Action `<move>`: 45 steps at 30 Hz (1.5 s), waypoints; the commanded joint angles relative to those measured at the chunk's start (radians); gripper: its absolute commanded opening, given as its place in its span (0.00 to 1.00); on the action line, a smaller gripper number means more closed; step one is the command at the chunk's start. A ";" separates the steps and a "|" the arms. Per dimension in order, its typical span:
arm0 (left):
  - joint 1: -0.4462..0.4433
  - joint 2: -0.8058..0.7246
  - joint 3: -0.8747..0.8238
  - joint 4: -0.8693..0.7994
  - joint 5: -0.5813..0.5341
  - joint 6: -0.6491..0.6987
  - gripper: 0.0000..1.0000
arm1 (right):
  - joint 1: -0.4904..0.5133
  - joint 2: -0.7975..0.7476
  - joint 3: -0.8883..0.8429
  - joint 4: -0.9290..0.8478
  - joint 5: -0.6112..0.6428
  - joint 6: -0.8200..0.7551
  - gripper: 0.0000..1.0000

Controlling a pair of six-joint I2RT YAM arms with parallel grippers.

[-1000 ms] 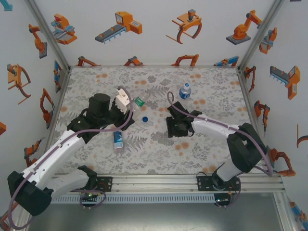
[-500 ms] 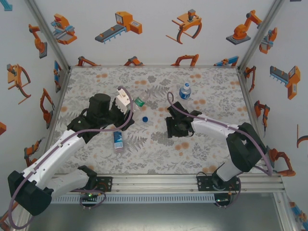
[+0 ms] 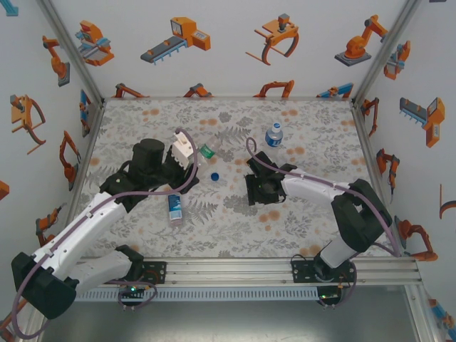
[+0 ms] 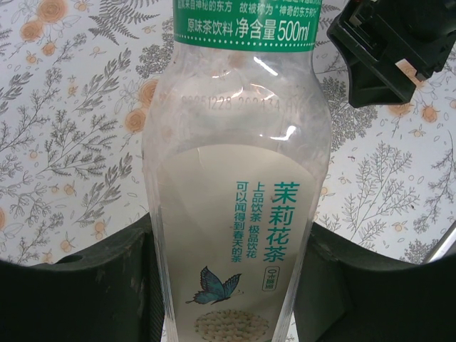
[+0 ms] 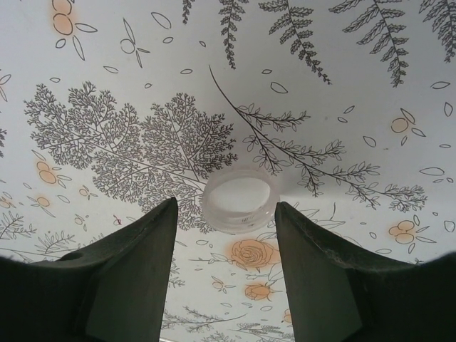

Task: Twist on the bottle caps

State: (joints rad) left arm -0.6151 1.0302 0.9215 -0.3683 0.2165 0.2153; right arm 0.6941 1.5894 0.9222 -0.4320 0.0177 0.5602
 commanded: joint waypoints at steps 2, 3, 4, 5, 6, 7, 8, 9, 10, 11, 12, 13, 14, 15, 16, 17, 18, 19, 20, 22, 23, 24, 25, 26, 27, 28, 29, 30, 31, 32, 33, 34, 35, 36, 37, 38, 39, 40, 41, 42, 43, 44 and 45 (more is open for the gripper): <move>-0.007 0.011 0.026 -0.012 -0.004 0.016 0.02 | -0.004 0.017 -0.019 0.019 0.001 0.016 0.54; -0.007 0.012 0.027 -0.013 -0.004 0.016 0.02 | -0.005 0.020 -0.021 0.022 -0.001 0.016 0.54; -0.007 0.011 0.027 -0.014 -0.005 0.016 0.02 | -0.004 0.022 -0.024 0.027 -0.005 0.018 0.54; -0.008 0.013 0.028 -0.014 -0.005 0.016 0.02 | -0.004 0.025 -0.028 0.034 -0.010 0.020 0.54; -0.008 0.013 0.028 -0.014 -0.005 0.017 0.02 | -0.005 0.027 -0.031 0.039 -0.012 0.024 0.54; -0.008 0.014 0.028 -0.015 -0.005 0.018 0.02 | -0.004 0.030 -0.035 0.048 -0.014 0.026 0.53; -0.009 0.014 0.027 -0.015 -0.007 0.017 0.02 | -0.005 0.033 -0.039 0.055 -0.016 0.030 0.52; -0.009 0.014 0.029 -0.015 -0.006 0.018 0.02 | -0.004 0.038 -0.043 0.059 -0.017 0.032 0.51; -0.009 0.015 0.029 -0.017 -0.009 0.019 0.02 | -0.005 0.041 -0.048 0.066 -0.019 0.036 0.50; -0.008 0.016 0.029 -0.016 -0.008 0.019 0.02 | -0.004 0.045 -0.053 0.076 -0.025 0.039 0.48; -0.009 0.016 0.028 -0.018 -0.010 0.019 0.02 | -0.005 0.048 -0.059 0.083 -0.031 0.043 0.46; -0.011 0.017 0.028 -0.019 -0.010 0.021 0.02 | -0.007 0.050 -0.065 0.093 -0.039 0.048 0.43; -0.010 0.018 0.029 -0.019 -0.008 0.021 0.02 | -0.008 0.050 -0.071 0.103 -0.049 0.053 0.40; -0.011 0.017 0.029 -0.018 -0.005 0.021 0.02 | -0.011 0.049 -0.076 0.114 -0.060 0.057 0.36; -0.011 0.015 0.029 -0.019 -0.004 0.022 0.02 | -0.013 0.047 -0.081 0.126 -0.074 0.064 0.33; -0.012 0.017 0.028 -0.019 -0.003 0.022 0.02 | -0.016 0.043 -0.087 0.140 -0.089 0.071 0.30; -0.012 0.017 0.029 -0.019 -0.003 0.023 0.02 | -0.019 0.039 -0.092 0.150 -0.102 0.078 0.28; -0.012 0.017 0.029 -0.019 -0.002 0.022 0.02 | -0.022 0.034 -0.096 0.167 -0.119 0.086 0.25; -0.012 0.018 0.029 -0.018 -0.003 0.022 0.02 | -0.025 0.029 -0.102 0.182 -0.136 0.094 0.25; -0.012 0.022 0.031 -0.018 -0.004 0.024 0.02 | -0.033 0.017 -0.115 0.227 -0.183 0.113 0.24; -0.012 0.021 0.031 -0.019 -0.004 0.024 0.02 | -0.039 0.012 -0.124 0.252 -0.208 0.123 0.24; -0.012 0.024 0.031 -0.020 -0.005 0.024 0.02 | -0.044 0.005 -0.135 0.287 -0.240 0.136 0.24; -0.012 0.024 0.030 -0.020 -0.003 0.024 0.02 | -0.051 -0.002 -0.148 0.321 -0.268 0.150 0.24; -0.012 0.025 0.031 -0.020 -0.004 0.024 0.02 | -0.058 -0.008 -0.161 0.353 -0.292 0.162 0.24; -0.012 0.025 0.031 -0.020 -0.004 0.024 0.03 | -0.066 -0.015 -0.180 0.403 -0.327 0.177 0.24; -0.014 0.026 0.032 -0.021 -0.003 0.024 0.02 | -0.076 -0.022 -0.205 0.454 -0.361 0.197 0.24; -0.013 0.026 0.033 -0.021 -0.003 0.025 0.02 | -0.088 -0.027 -0.228 0.498 -0.389 0.216 0.24; -0.014 0.027 0.033 -0.022 -0.003 0.023 0.02 | -0.102 -0.030 -0.256 0.552 -0.415 0.238 0.24; -0.013 0.028 0.033 -0.022 -0.002 0.024 0.02 | -0.116 -0.032 -0.285 0.597 -0.438 0.260 0.24; -0.013 0.028 0.033 -0.023 -0.002 0.024 0.03 | -0.127 -0.034 -0.308 0.623 -0.454 0.275 0.24; -0.014 0.028 0.033 -0.024 -0.002 0.024 0.02 | -0.141 -0.034 -0.330 0.647 -0.468 0.287 0.25; -0.015 0.029 0.034 -0.024 -0.001 0.024 0.02 | -0.152 -0.037 -0.351 0.657 -0.475 0.294 0.26; -0.015 0.030 0.033 -0.024 0.000 0.024 0.02 | -0.159 -0.043 -0.367 0.655 -0.472 0.297 0.27; -0.016 0.030 0.034 -0.026 0.000 0.025 0.03 | -0.165 -0.051 -0.381 0.641 -0.463 0.295 0.29; -0.016 0.031 0.034 -0.026 0.002 0.025 0.02 | -0.170 -0.060 -0.392 0.612 -0.445 0.292 0.32; -0.016 0.031 0.033 -0.027 0.003 0.026 0.02 | -0.173 -0.069 -0.396 0.578 -0.425 0.286 0.34; -0.017 0.032 0.036 -0.029 0.007 0.027 0.02 | -0.174 -0.082 -0.394 0.524 -0.397 0.272 0.36; -0.018 0.033 0.037 -0.032 0.018 0.029 0.02 | -0.174 -0.094 -0.387 0.472 -0.373 0.254 0.37; -0.018 0.032 0.037 -0.035 0.031 0.035 0.02 | -0.174 -0.105 -0.380 0.431 -0.348 0.241 0.39; -0.017 0.033 0.037 -0.035 0.041 0.038 0.02 | -0.174 -0.120 -0.372 0.387 -0.319 0.225 0.41; -0.018 0.034 0.037 -0.035 0.049 0.038 0.02 | -0.173 -0.135 -0.363 0.347 -0.296 0.214 0.43; -0.019 0.036 0.037 -0.035 0.054 0.039 0.02 | -0.174 -0.148 -0.353 0.313 -0.273 0.205 0.44; -0.020 0.040 0.039 -0.036 0.057 0.039 0.02 | -0.173 -0.162 -0.340 0.273 -0.248 0.197 0.44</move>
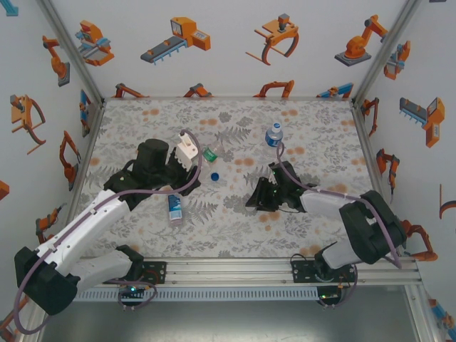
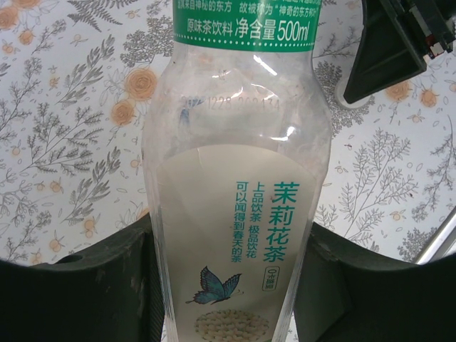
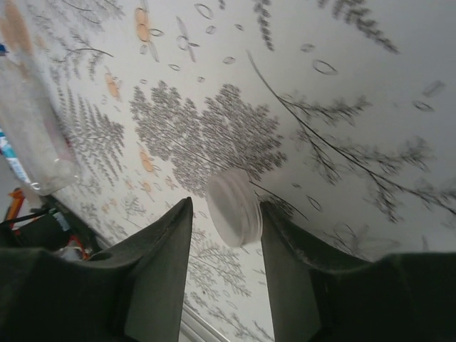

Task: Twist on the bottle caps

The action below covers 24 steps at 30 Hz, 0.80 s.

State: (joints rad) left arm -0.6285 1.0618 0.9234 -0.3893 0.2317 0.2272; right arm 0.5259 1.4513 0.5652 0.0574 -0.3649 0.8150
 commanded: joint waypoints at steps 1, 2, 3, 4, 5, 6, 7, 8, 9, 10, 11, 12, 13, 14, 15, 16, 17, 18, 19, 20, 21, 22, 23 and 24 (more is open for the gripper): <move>-0.007 0.011 0.038 -0.017 0.043 0.029 0.02 | -0.001 -0.034 0.030 -0.245 0.153 -0.066 0.44; -0.006 0.013 0.040 -0.019 0.046 0.030 0.02 | 0.002 -0.043 0.045 -0.273 0.172 -0.077 0.44; -0.007 0.017 0.041 -0.020 0.046 0.032 0.02 | 0.012 -0.048 0.066 -0.303 0.196 -0.088 0.45; -0.007 0.018 0.041 -0.020 0.047 0.032 0.01 | 0.021 -0.049 0.086 -0.332 0.218 -0.099 0.45; -0.008 0.019 0.042 -0.019 0.050 0.036 0.00 | 0.038 -0.048 0.109 -0.363 0.249 -0.111 0.46; -0.009 0.018 0.038 -0.015 0.049 0.038 0.00 | 0.055 -0.045 0.137 -0.393 0.283 -0.120 0.46; -0.010 0.016 0.035 -0.013 0.054 0.045 0.00 | 0.072 -0.041 0.158 -0.417 0.313 -0.126 0.47; -0.014 0.013 0.029 -0.011 0.057 0.055 0.00 | 0.092 -0.034 0.182 -0.441 0.350 -0.133 0.47; -0.015 0.010 0.026 -0.007 0.054 0.057 0.00 | 0.113 -0.027 0.205 -0.462 0.384 -0.140 0.47; -0.018 0.009 0.025 -0.006 0.054 0.058 0.00 | 0.130 -0.020 0.226 -0.479 0.409 -0.145 0.48; -0.020 0.009 0.024 -0.007 0.051 0.058 0.00 | 0.149 -0.008 0.248 -0.495 0.436 -0.149 0.49; -0.022 0.009 0.023 -0.008 0.049 0.059 0.00 | 0.165 0.005 0.268 -0.507 0.456 -0.153 0.50; -0.022 0.010 0.024 -0.009 0.048 0.060 0.00 | 0.178 0.017 0.283 -0.513 0.469 -0.152 0.52; -0.023 0.010 0.026 -0.011 0.047 0.060 0.00 | 0.190 0.033 0.298 -0.517 0.477 -0.154 0.53; -0.024 0.014 0.028 -0.014 0.045 0.060 0.00 | 0.203 0.051 0.314 -0.521 0.484 -0.154 0.54; -0.025 0.015 0.028 -0.016 0.045 0.060 0.00 | 0.212 0.065 0.329 -0.526 0.491 -0.154 0.55; -0.024 0.017 0.031 -0.019 0.044 0.060 0.00 | 0.225 0.082 0.344 -0.532 0.501 -0.154 0.55; -0.025 0.018 0.032 -0.020 0.046 0.060 0.00 | 0.237 0.100 0.358 -0.537 0.508 -0.156 0.56; -0.026 0.018 0.031 -0.022 0.043 0.061 0.00 | 0.246 0.113 0.372 -0.540 0.511 -0.155 0.56; -0.025 0.018 0.032 -0.022 0.042 0.061 0.00 | 0.253 0.128 0.384 -0.543 0.512 -0.155 0.56; -0.027 0.017 0.031 -0.023 0.040 0.061 0.00 | 0.263 0.143 0.396 -0.543 0.513 -0.155 0.56; -0.027 0.018 0.031 -0.023 0.038 0.063 0.00 | 0.270 0.154 0.405 -0.544 0.517 -0.155 0.56; -0.027 0.018 0.034 -0.024 0.036 0.063 0.00 | 0.278 0.167 0.414 -0.546 0.519 -0.155 0.56; -0.028 0.018 0.033 -0.024 0.032 0.063 0.00 | 0.285 0.179 0.422 -0.547 0.520 -0.155 0.56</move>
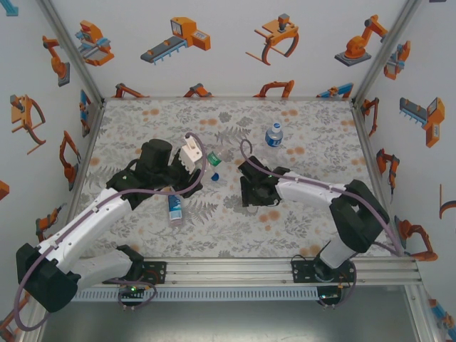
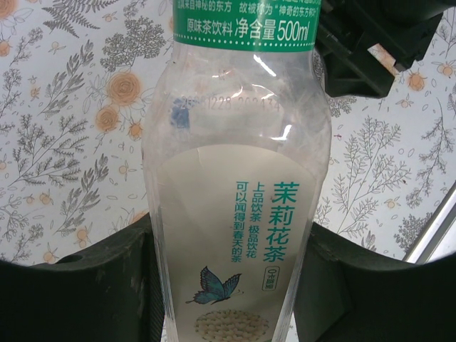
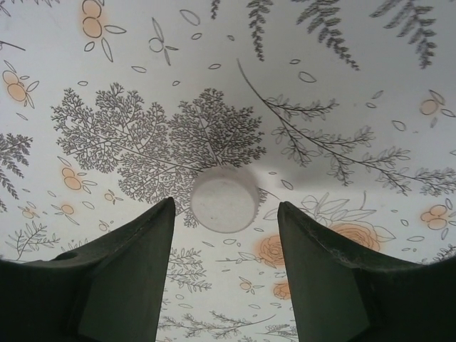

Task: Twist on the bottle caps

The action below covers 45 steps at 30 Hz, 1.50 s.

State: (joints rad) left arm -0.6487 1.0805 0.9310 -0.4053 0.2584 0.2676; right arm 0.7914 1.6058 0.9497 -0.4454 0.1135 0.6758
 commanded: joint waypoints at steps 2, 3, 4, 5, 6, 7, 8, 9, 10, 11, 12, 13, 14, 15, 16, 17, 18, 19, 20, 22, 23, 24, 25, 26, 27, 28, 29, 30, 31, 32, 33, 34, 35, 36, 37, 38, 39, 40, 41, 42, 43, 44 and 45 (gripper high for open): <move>-0.007 -0.001 0.025 -0.009 0.004 0.022 0.00 | 0.031 0.044 0.051 -0.045 0.045 -0.017 0.56; -0.007 -0.002 0.026 -0.009 0.004 0.022 0.00 | 0.037 0.054 0.057 -0.048 0.046 -0.018 0.56; -0.007 0.000 0.025 -0.009 0.003 0.022 0.00 | 0.042 0.062 0.063 -0.050 0.048 -0.019 0.56; -0.007 0.001 0.026 -0.009 0.003 0.022 0.00 | 0.047 0.070 0.066 -0.052 0.051 -0.019 0.55; -0.008 0.001 0.028 -0.010 0.002 0.022 0.00 | 0.051 0.078 0.071 -0.054 0.053 -0.021 0.55; -0.006 0.001 0.028 -0.010 0.004 0.022 0.00 | 0.053 0.082 0.073 -0.056 0.054 -0.021 0.55; -0.008 0.001 0.028 -0.012 0.002 0.022 0.00 | 0.055 0.087 0.073 -0.055 0.054 -0.022 0.54; -0.009 0.002 0.029 -0.013 0.001 0.023 0.00 | 0.057 0.089 0.072 -0.054 0.054 -0.021 0.53; -0.009 0.002 0.029 -0.012 0.001 0.022 0.00 | 0.059 0.092 0.073 -0.053 0.054 -0.022 0.52; -0.009 0.001 0.029 -0.012 0.001 0.023 0.00 | 0.061 0.092 0.073 -0.052 0.053 -0.019 0.51; -0.008 0.002 0.028 -0.014 0.000 0.022 0.00 | 0.062 0.094 0.073 -0.050 0.053 -0.019 0.50; -0.009 0.002 0.029 -0.014 0.000 0.022 0.00 | 0.063 0.093 0.072 -0.049 0.053 -0.021 0.49; -0.009 0.003 0.029 -0.014 -0.001 0.022 0.00 | 0.063 0.095 0.072 -0.049 0.052 -0.020 0.49; -0.008 0.004 0.030 -0.014 -0.001 0.022 0.00 | 0.063 0.095 0.071 -0.047 0.052 -0.019 0.48; -0.009 0.004 0.031 -0.015 0.000 0.022 0.00 | 0.063 0.096 0.069 -0.045 0.050 -0.020 0.47; -0.009 0.004 0.031 -0.015 -0.002 0.022 0.00 | 0.063 0.098 0.069 -0.043 0.051 -0.020 0.47; -0.008 0.003 0.030 -0.016 -0.002 0.024 0.00 | 0.062 0.100 0.066 -0.040 0.051 -0.019 0.47; -0.011 0.003 0.030 -0.016 -0.003 0.024 0.00 | 0.062 0.099 0.065 -0.038 0.050 -0.020 0.47; -0.011 0.004 0.030 -0.017 -0.005 0.024 0.00 | 0.063 0.100 0.064 -0.035 0.052 -0.019 0.47; -0.011 0.003 0.030 -0.018 -0.007 0.024 0.00 | 0.062 0.101 0.062 -0.029 0.054 -0.020 0.46; -0.011 0.004 0.030 -0.018 -0.006 0.024 0.00 | 0.063 0.102 0.063 -0.027 0.056 -0.022 0.46; -0.012 0.004 0.031 -0.019 -0.006 0.025 0.00 | 0.063 0.103 0.061 -0.024 0.058 -0.021 0.46; -0.012 0.003 0.031 -0.018 -0.008 0.025 0.00 | 0.063 0.104 0.062 -0.022 0.058 -0.021 0.46; -0.012 0.004 0.030 -0.019 -0.008 0.026 0.00 | 0.063 0.106 0.062 -0.018 0.056 -0.021 0.46; -0.012 0.004 0.030 -0.019 -0.008 0.025 0.00 | 0.063 0.108 0.061 -0.015 0.053 -0.022 0.46; -0.013 0.005 0.031 -0.020 -0.008 0.025 0.00 | 0.063 0.111 0.059 -0.012 0.050 -0.021 0.46; -0.014 0.005 0.031 -0.020 -0.008 0.027 0.00 | 0.063 0.113 0.059 -0.009 0.047 -0.022 0.46; -0.013 0.005 0.031 -0.020 -0.007 0.027 0.00 | 0.063 0.114 0.058 -0.008 0.045 -0.021 0.46; -0.014 0.004 0.032 -0.020 -0.009 0.027 0.00 | 0.063 0.115 0.057 -0.007 0.045 -0.019 0.45; -0.014 0.005 0.031 -0.020 -0.010 0.027 0.00 | 0.063 0.114 0.055 -0.005 0.045 -0.018 0.44; -0.014 0.007 0.031 -0.021 -0.010 0.027 0.00 | 0.063 0.110 0.053 -0.004 0.043 -0.018 0.44; -0.016 0.006 0.032 -0.021 -0.010 0.027 0.00 | 0.062 0.107 0.050 -0.002 0.044 -0.020 0.43; -0.016 0.006 0.031 -0.021 -0.009 0.027 0.00 | 0.063 0.103 0.049 -0.001 0.045 -0.020 0.42; -0.016 0.006 0.031 -0.021 -0.009 0.028 0.00 | 0.063 0.097 0.049 -0.002 0.045 -0.022 0.42; -0.016 0.008 0.032 -0.021 -0.008 0.028 0.00 | 0.063 0.090 0.047 -0.003 0.047 -0.026 0.41; -0.017 0.007 0.031 -0.021 -0.008 0.028 0.00 | 0.062 0.081 0.044 -0.004 0.051 -0.033 0.40; -0.017 0.010 0.031 -0.021 -0.008 0.030 0.00 | 0.063 0.071 0.042 -0.007 0.054 -0.038 0.38; -0.018 0.010 0.032 -0.023 -0.006 0.030 0.00 | 0.062 0.056 0.039 -0.010 0.058 -0.045 0.37; -0.018 0.011 0.031 -0.024 -0.007 0.032 0.00 | 0.061 0.041 0.034 -0.014 0.062 -0.051 0.36; -0.020 0.014 0.032 -0.024 -0.004 0.033 0.00 | 0.060 0.024 0.030 -0.015 0.064 -0.059 0.34; -0.021 0.017 0.032 -0.025 0.000 0.034 0.00 | 0.059 0.003 0.026 -0.017 0.064 -0.068 0.33; -0.022 0.021 0.034 -0.024 0.009 0.037 0.00 | 0.057 -0.021 0.020 -0.019 0.064 -0.080 0.33; -0.022 0.023 0.035 -0.023 0.019 0.038 0.00 | 0.057 -0.044 0.016 -0.019 0.061 -0.093 0.33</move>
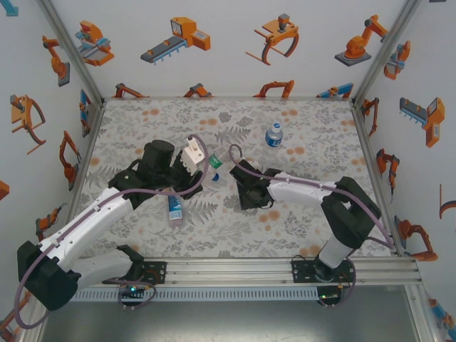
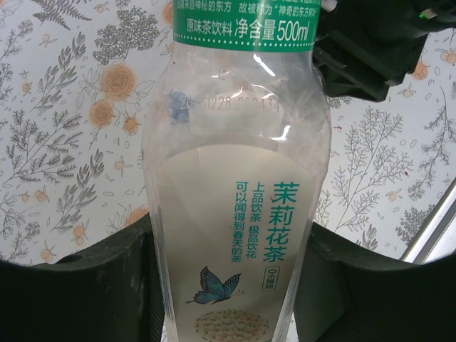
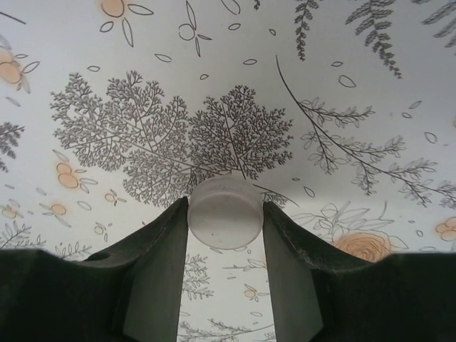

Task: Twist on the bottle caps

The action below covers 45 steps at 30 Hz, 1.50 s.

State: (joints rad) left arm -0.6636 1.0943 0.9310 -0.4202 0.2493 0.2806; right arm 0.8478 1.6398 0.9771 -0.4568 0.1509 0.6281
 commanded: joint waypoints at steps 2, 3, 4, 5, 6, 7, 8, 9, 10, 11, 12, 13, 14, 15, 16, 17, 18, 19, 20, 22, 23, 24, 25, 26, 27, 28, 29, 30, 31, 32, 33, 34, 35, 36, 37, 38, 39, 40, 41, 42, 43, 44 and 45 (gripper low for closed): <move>-0.010 0.016 0.038 -0.009 0.044 0.028 0.00 | -0.002 -0.137 -0.024 -0.012 0.024 -0.077 0.33; -0.011 0.017 0.037 -0.009 0.051 0.031 0.00 | -0.004 -0.163 -0.029 -0.014 0.023 -0.092 0.33; -0.014 0.019 0.037 -0.009 0.059 0.034 0.00 | -0.007 -0.198 -0.035 -0.013 0.023 -0.109 0.33; -0.016 0.017 0.035 -0.008 0.065 0.038 0.00 | -0.007 -0.233 -0.040 -0.013 0.024 -0.132 0.32; -0.020 0.016 0.032 -0.010 0.081 0.051 0.00 | -0.007 -0.264 -0.044 -0.010 0.026 -0.154 0.32; -0.022 0.011 0.022 -0.003 0.102 0.067 0.00 | -0.007 -0.304 -0.053 -0.002 0.020 -0.182 0.32; -0.027 0.006 0.013 0.004 0.120 0.080 0.00 | -0.007 -0.345 -0.063 0.011 0.009 -0.219 0.32; -0.029 0.001 0.005 0.012 0.130 0.089 0.00 | -0.007 -0.380 -0.069 0.024 -0.004 -0.250 0.31; -0.033 -0.005 -0.002 0.018 0.142 0.098 0.00 | -0.008 -0.423 -0.081 0.042 -0.024 -0.291 0.30; -0.035 -0.011 -0.009 0.023 0.157 0.112 0.00 | -0.007 -0.468 -0.093 0.060 -0.047 -0.333 0.29; -0.038 -0.016 -0.018 0.027 0.175 0.128 0.00 | -0.007 -0.501 -0.106 0.075 -0.066 -0.366 0.27; -0.040 -0.021 -0.028 0.030 0.197 0.149 0.00 | -0.008 -0.543 -0.119 0.096 -0.085 -0.401 0.25; -0.044 -0.029 -0.037 0.032 0.221 0.174 0.00 | -0.007 -0.587 -0.133 0.122 -0.113 -0.439 0.24; -0.045 -0.036 -0.045 0.032 0.239 0.195 0.00 | -0.007 -0.623 -0.149 0.147 -0.139 -0.470 0.23; -0.048 -0.045 -0.054 0.032 0.257 0.214 0.00 | -0.007 -0.668 -0.169 0.183 -0.169 -0.501 0.22; -0.053 -0.054 -0.063 0.036 0.272 0.233 0.00 | -0.007 -0.715 -0.187 0.211 -0.214 -0.531 0.22; -0.054 -0.063 -0.070 0.036 0.285 0.248 0.00 | -0.007 -0.746 -0.193 0.224 -0.245 -0.551 0.23; -0.057 -0.071 -0.078 0.037 0.301 0.267 0.00 | -0.008 -0.773 -0.189 0.225 -0.269 -0.568 0.23; -0.058 -0.080 -0.086 0.035 0.320 0.288 0.00 | -0.007 -0.790 -0.174 0.211 -0.291 -0.583 0.24; -0.059 -0.096 -0.103 0.035 0.363 0.329 0.00 | -0.007 -0.808 -0.140 0.176 -0.377 -0.639 0.26; -0.059 -0.105 -0.113 0.035 0.384 0.353 0.00 | -0.007 -0.811 -0.124 0.158 -0.426 -0.667 0.29; -0.060 -0.110 -0.120 0.035 0.401 0.374 0.00 | -0.007 -0.812 -0.110 0.145 -0.458 -0.683 0.31; -0.061 -0.115 -0.127 0.035 0.416 0.393 0.00 | -0.007 -0.813 -0.095 0.133 -0.497 -0.702 0.33; -0.062 -0.118 -0.130 0.034 0.426 0.405 0.00 | -0.007 -0.810 -0.086 0.123 -0.539 -0.726 0.33; -0.063 -0.123 -0.131 0.029 0.430 0.418 0.00 | -0.008 -0.811 -0.076 0.115 -0.594 -0.760 0.33; -0.064 -0.125 -0.130 0.019 0.431 0.427 0.00 | -0.007 -0.810 -0.070 0.114 -0.638 -0.786 0.34; -0.065 -0.125 -0.128 0.009 0.431 0.437 0.00 | -0.007 -0.810 -0.067 0.120 -0.663 -0.800 0.34; -0.066 -0.125 -0.124 -0.002 0.429 0.446 0.00 | -0.007 -0.811 -0.063 0.126 -0.685 -0.816 0.33; -0.065 -0.125 -0.119 -0.010 0.429 0.449 0.00 | -0.008 -0.812 -0.060 0.132 -0.708 -0.833 0.33; -0.065 -0.123 -0.118 -0.014 0.430 0.450 0.00 | -0.007 -0.813 -0.059 0.139 -0.724 -0.848 0.33; -0.065 -0.122 -0.116 -0.016 0.429 0.450 0.00 | -0.007 -0.815 -0.058 0.149 -0.733 -0.852 0.33; -0.067 -0.122 -0.115 -0.018 0.429 0.450 0.00 | -0.007 -0.815 -0.056 0.157 -0.733 -0.856 0.33; -0.068 -0.121 -0.113 -0.019 0.427 0.450 0.00 | -0.007 -0.816 -0.053 0.163 -0.738 -0.864 0.33; -0.067 -0.122 -0.112 -0.019 0.424 0.449 0.00 | -0.008 -0.814 -0.052 0.164 -0.744 -0.872 0.32; -0.068 -0.122 -0.111 -0.019 0.418 0.448 0.00 | -0.007 -0.812 -0.049 0.167 -0.737 -0.873 0.31; -0.067 -0.122 -0.110 -0.020 0.412 0.446 0.00 | -0.007 -0.810 -0.046 0.165 -0.721 -0.874 0.30; -0.067 -0.124 -0.109 -0.019 0.405 0.444 0.00 | -0.008 -0.811 -0.043 0.161 -0.703 -0.874 0.29; -0.067 -0.126 -0.108 -0.020 0.395 0.443 0.00 | -0.007 -0.811 -0.041 0.156 -0.688 -0.875 0.29; -0.067 -0.127 -0.109 -0.020 0.386 0.443 0.00 | -0.007 -0.815 -0.038 0.150 -0.678 -0.877 0.28; -0.068 -0.129 -0.108 -0.020 0.374 0.441 0.00 | -0.007 -0.817 -0.037 0.149 -0.666 -0.878 0.28; -0.067 -0.128 -0.106 -0.020 0.360 0.438 0.00 | -0.008 -0.820 -0.035 0.144 -0.653 -0.878 0.27; -0.067 -0.127 -0.104 -0.020 0.350 0.435 0.00 | -0.007 -0.822 -0.032 0.138 -0.640 -0.879 0.27; -0.067 -0.127 -0.103 -0.020 0.343 0.432 0.00 | -0.007 -0.824 -0.029 0.130 -0.629 -0.881 0.26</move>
State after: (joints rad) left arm -0.7216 0.9798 0.8043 -0.4187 0.6193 0.6956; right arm 0.8402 0.8337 0.8944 -0.3557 -0.5011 -0.2272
